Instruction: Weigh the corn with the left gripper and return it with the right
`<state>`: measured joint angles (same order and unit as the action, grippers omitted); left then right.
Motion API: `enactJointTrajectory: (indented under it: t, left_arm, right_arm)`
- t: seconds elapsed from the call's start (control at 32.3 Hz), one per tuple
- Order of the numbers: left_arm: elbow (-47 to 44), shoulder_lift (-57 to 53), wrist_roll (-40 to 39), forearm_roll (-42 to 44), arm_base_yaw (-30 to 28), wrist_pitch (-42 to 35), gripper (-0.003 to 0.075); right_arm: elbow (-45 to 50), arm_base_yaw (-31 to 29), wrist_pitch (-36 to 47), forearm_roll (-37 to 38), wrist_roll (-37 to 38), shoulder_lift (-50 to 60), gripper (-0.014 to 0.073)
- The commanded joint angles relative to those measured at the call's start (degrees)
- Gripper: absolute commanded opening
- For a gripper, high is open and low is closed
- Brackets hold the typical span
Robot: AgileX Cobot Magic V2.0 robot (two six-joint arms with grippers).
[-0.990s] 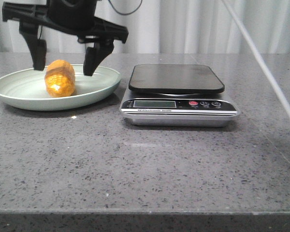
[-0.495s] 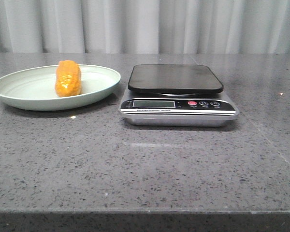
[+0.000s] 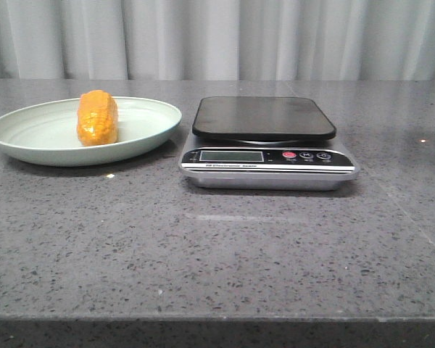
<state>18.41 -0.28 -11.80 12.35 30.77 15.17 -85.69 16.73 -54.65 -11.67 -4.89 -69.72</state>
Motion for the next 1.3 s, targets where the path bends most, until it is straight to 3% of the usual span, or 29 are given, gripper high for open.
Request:
enactJointTrajectory:
  t: [0.0, 0.12, 0.31, 0.43, 0.59, 1.27]
  left_arm:
    - [1.5, 0.1, 0.0, 0.1, 0.2, -4.8, 0.0133]
    - [1.5, 0.1, 0.0, 0.1, 0.2, -4.8, 0.0133]
    - [1.5, 0.1, 0.0, 0.1, 0.2, -4.8, 0.0133]
    - [1.5, 0.1, 0.0, 0.1, 0.2, -4.8, 0.0133]
    - [1.5, 0.1, 0.0, 0.1, 0.2, -4.6, 0.0133]
    - [0.5, 0.1, 0.0, 0.1, 0.2, -5.6, 0.0133]
  right_arm:
    - [10.8, -0.3, 12.9, -1.8, -2.8, 11.7, 0.0245]
    - [30.2, -0.3, 25.6, -1.7, -5.1, 28.9, 0.0134]
    - [52.7, -0.3, 38.7, -1.7, -5.2, 55.7, 0.0141]
    - [62.1, -0.3, 41.2, -1.8, -5.2, 68.1, 0.0141]
    - [66.1, -0.3, 44.0, -1.8, -5.2, 70.7, 0.0141]
    - [66.5, -0.3, 44.1, -1.8, -5.2, 70.8, 0.0139]
